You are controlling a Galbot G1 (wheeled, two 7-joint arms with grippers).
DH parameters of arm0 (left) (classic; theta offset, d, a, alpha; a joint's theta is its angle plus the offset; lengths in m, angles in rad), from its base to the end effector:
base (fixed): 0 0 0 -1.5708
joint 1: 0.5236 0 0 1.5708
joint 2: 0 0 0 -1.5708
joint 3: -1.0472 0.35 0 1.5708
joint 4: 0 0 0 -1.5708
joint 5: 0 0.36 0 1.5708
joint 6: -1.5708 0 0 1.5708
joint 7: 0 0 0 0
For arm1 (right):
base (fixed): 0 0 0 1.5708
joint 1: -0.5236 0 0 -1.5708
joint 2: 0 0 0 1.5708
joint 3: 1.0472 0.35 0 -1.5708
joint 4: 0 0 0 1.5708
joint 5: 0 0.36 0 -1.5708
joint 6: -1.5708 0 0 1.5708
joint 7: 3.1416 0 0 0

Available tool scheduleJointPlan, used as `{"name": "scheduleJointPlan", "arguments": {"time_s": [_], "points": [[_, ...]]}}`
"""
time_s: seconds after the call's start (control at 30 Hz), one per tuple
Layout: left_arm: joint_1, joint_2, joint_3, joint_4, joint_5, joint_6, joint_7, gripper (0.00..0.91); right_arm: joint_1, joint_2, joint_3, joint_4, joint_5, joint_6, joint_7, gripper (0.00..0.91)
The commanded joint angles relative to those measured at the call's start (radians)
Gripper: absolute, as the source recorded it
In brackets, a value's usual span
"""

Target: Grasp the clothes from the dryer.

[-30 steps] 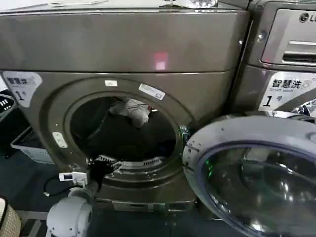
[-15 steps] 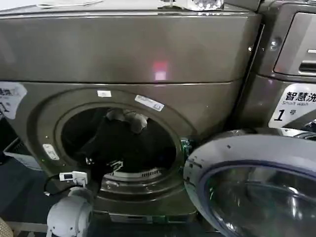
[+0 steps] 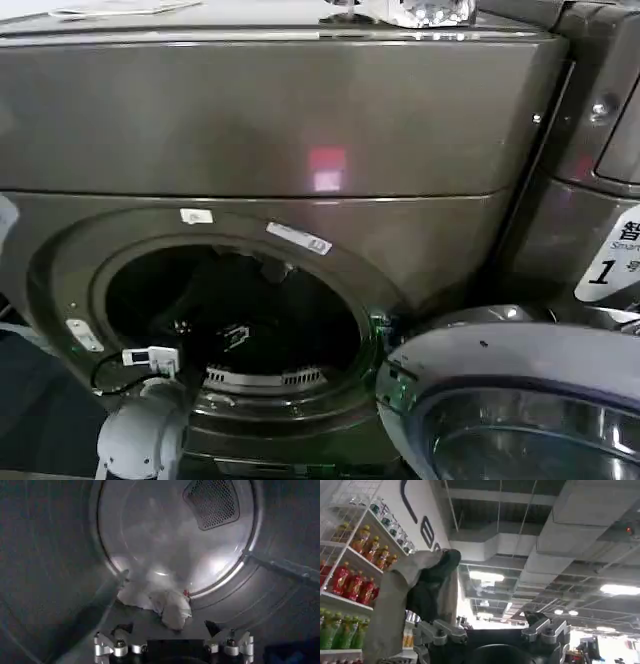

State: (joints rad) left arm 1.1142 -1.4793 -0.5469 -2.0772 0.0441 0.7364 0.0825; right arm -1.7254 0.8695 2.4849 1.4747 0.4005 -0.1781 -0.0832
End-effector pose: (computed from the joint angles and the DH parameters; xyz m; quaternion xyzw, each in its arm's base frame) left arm 0.3024 0.0233 -0.1947 -0.0132 -0.9871 -0.0568 0.1493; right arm -0.1564 -0.5013 0.0233 0.6591 0.7043 -0.2267 0.1345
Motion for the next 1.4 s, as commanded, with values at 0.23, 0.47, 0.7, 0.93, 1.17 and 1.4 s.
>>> {"name": "scheduleJointPlan", "arguments": {"time_s": [0.23, 0.47, 0.7, 0.93, 1.17, 1.4], "points": [[-0.196, 0.006, 0.007, 0.204, 0.856, -0.194, 0.713, 0.907, -0.004, -0.002, 0.001, -0.004, 0.001, 0.003, -0.002, 0.907], [-0.268, 0.017, -0.023, 0.243, 1.106, -0.505, 1.008, 0.907, 0.001, -0.004, -0.013, -0.001, -0.001, 0.006, -0.005, 0.907], [-0.321, 0.03, -0.007, 0.246, 1.266, -0.747, 1.125, 0.907, -0.005, -0.007, -0.009, -0.001, -0.002, 0.007, -0.005, 0.907], [-0.386, 0.04, 0.032, 0.274, 1.135, -0.785, 1.265, 0.907, -0.003, -0.004, -0.016, 0.0, -0.005, 0.008, -0.005, 0.907], [-0.377, 0.039, 0.038, 0.287, 1.083, -0.913, 1.267, 0.907, 0.0, -0.006, -0.023, 0.005, -0.01, 0.007, -0.005, 0.907], [-0.362, 0.043, 0.028, 0.31, 1.112, -0.991, 1.267, 0.907, 0.012, -0.006, -0.041, 0.008, -0.025, 0.007, -0.005, 0.907]]}}
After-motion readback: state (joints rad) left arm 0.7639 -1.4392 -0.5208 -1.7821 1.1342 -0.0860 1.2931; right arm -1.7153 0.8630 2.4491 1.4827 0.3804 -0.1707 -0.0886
